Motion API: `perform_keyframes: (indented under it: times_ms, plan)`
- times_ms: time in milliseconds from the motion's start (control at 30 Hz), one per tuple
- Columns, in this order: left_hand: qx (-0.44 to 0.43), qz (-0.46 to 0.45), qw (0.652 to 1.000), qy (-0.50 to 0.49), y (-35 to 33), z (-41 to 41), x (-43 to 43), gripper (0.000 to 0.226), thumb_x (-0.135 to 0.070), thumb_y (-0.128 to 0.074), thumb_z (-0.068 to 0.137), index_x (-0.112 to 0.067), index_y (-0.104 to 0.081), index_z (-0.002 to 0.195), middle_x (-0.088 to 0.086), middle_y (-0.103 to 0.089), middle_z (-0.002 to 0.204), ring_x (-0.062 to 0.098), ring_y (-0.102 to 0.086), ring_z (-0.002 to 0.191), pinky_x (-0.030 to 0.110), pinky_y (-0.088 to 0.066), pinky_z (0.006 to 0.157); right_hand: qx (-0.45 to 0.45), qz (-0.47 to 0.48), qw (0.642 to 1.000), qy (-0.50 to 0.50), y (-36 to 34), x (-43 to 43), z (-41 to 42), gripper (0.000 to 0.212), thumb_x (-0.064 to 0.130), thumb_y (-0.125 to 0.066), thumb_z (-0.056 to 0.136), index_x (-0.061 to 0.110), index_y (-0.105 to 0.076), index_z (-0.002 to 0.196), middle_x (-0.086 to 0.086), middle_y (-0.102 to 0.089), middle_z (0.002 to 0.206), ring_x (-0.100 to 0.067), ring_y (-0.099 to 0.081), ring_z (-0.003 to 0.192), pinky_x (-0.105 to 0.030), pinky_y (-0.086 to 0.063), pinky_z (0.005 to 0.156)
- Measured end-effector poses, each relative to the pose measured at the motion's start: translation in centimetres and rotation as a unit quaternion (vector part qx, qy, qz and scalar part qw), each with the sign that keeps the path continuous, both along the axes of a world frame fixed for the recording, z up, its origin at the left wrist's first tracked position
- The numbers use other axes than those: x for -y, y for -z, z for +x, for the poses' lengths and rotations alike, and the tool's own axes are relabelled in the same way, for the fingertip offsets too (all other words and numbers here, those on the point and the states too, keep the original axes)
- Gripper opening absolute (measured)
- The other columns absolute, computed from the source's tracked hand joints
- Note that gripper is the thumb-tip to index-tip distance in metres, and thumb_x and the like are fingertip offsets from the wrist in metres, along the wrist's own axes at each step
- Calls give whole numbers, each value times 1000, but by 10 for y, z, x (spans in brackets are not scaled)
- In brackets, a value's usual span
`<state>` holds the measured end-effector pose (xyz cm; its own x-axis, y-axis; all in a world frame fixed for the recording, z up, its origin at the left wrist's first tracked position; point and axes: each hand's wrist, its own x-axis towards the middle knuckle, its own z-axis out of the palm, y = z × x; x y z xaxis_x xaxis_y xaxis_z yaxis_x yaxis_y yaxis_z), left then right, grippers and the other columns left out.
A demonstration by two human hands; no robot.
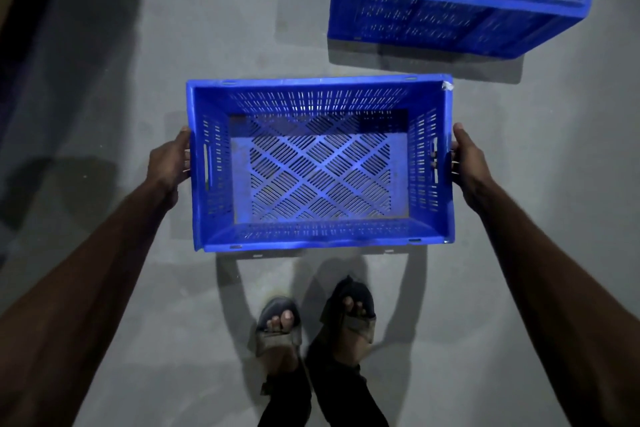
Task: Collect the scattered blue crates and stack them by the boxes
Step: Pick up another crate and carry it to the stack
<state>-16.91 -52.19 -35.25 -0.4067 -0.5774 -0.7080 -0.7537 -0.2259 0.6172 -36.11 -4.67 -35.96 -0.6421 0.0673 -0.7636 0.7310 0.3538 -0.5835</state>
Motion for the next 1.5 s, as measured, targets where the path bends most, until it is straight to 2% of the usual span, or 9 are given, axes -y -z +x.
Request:
perform_keyframes:
  times_ms: [167,333,500,633,767,833,1000,1267,1500]
  plan:
    - [14,81,996,33,18,0,0,58,-69,-43,100,-15,-64,92,3,-67,71,18,-61,60,35,-51,70,-1,-40,998,42,15,14,0,65,74,-54,89,11,-68,91,-7,-65,74,-18,-61,60,-36,-53,66]
    - [3,128,992,-2,30,1,-7,70,-72,-31,101,-11,-61,89,2,-64,57,13,-62,52,21,-54,52,-33,-12,998,45,28,15,4,99,101,-61,46,10,-70,84,-9,-66,67,-22,-61,57,-34,-51,59]
    - [-13,131,991,-10,34,2,-8,74,-68,-24,104,-7,-64,88,4,-71,60,15,-69,54,20,-56,51,-54,-9,998,29,26,16,6,98,102,-58,48,10,-66,79,-9,-62,63,-23,-58,53,-32,-50,55]
    - [-7,152,988,-19,23,0,-7,78,-69,-29,103,-11,-70,70,7,-68,59,18,-66,50,20,-54,48,-49,15,998,25,17,19,8,92,103,-54,47,14,-62,71,-6,-60,58,-21,-55,48,-30,-49,51]
    - [-3,129,992,-13,3,1,-13,69,-70,-34,101,-11,-61,79,4,-65,56,17,-64,49,21,-53,47,-51,42,997,39,-1,16,21,72,84,-48,85,15,-62,69,-7,-60,58,-20,-54,46,-32,-48,52]
    - [-7,120,993,-20,-12,6,-15,69,-74,-37,99,-11,-60,79,4,-61,54,17,-59,46,22,-50,45,-48,49,996,53,-18,14,30,68,80,-47,88,17,-62,68,-7,-60,58,-21,-53,46,-31,-47,52]
    - [-2,120,992,-50,-81,19,-24,66,-73,-44,96,-13,-56,74,2,-47,53,16,-43,41,22,-39,40,-27,71,994,79,-97,13,51,72,85,-49,78,15,-61,66,-9,-58,56,-23,-52,44,-29,-45,48]
    - [35,135,989,-56,-249,66,-34,66,-77,-47,91,-16,-55,70,-1,-47,46,15,-43,37,21,-37,37,-36,175,983,36,-305,14,101,75,66,-34,104,15,-61,57,-5,-61,54,-5,-55,36,-10,-42,51]
    - [16,191,976,-104,-428,128,-62,60,-76,-50,90,-19,-47,69,-5,-42,46,11,-40,37,19,-34,38,-58,128,988,65,-494,-7,155,69,69,-47,98,9,-64,70,-8,-60,56,-15,-58,40,-23,-49,46]
